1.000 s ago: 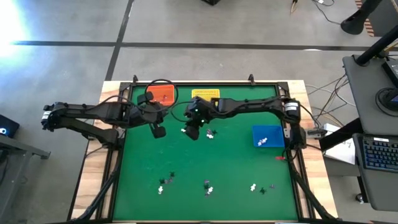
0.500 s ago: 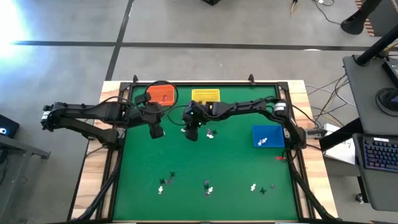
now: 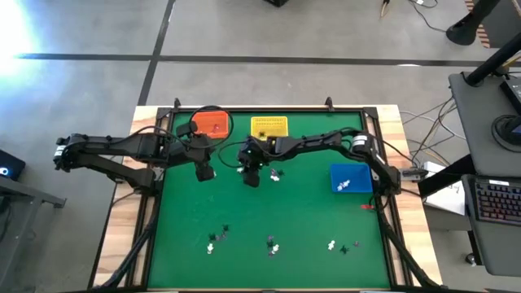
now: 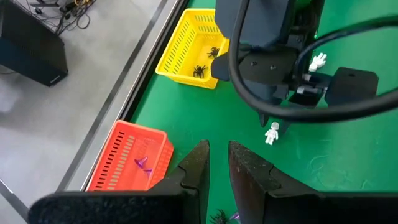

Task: Sort Halloween decoration
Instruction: Put the white skeleton toy into the blue basket

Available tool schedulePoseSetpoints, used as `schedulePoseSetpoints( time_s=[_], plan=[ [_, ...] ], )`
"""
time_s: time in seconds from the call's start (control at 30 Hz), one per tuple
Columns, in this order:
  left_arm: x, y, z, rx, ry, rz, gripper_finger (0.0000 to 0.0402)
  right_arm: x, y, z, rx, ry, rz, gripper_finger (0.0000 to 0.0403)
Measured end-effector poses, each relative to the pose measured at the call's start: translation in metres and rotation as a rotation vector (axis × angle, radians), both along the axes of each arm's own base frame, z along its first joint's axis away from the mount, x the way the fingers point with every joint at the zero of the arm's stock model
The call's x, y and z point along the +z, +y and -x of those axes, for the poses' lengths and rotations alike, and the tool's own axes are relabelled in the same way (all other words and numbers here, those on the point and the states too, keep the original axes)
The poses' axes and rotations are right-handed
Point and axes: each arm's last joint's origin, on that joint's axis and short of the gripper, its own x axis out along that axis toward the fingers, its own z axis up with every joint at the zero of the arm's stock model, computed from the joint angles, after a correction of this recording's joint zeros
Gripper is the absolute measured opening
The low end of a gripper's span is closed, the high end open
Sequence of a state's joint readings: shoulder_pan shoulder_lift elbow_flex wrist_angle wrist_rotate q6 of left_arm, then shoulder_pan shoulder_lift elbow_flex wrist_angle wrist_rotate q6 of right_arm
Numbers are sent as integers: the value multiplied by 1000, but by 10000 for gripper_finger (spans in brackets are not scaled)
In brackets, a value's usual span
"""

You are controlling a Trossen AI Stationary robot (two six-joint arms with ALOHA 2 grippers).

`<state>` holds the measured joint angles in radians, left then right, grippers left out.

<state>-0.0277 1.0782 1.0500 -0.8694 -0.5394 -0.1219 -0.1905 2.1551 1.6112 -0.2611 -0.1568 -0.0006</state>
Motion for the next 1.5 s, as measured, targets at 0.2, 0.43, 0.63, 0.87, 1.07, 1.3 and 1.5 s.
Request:
schedulePoseSetpoints(
  time_s=[0.2, 0.43, 0.63, 0.87, 1.07, 1.3, 1.5],
  plan=[
    [0, 0, 0, -1, -2, 1, 41, -8, -1, -1, -9, 12, -7, 128],
    [0, 0, 0, 1, -4, 2, 41, -15, -3, 0, -56, 38, -45, 113],
    [0, 0, 0, 1, -3, 2, 41, -16, -5, 1, -108, 50, -84, 69],
    [0, 0, 0, 2, -3, 2, 41, -16, -6, 1, -138, 56, -108, 17],
    [0, 0, 0, 2, -3, 2, 41, -12, -5, 2, -149, 51, -116, 15],
    [0, 0, 0, 2, -2, 3, 41, 7, -6, -4, -146, 10, -113, 13],
    [0, 0, 0, 2, 0, 2, 41, 23, -6, -5, -136, 64, -109, 12]
  ],
)
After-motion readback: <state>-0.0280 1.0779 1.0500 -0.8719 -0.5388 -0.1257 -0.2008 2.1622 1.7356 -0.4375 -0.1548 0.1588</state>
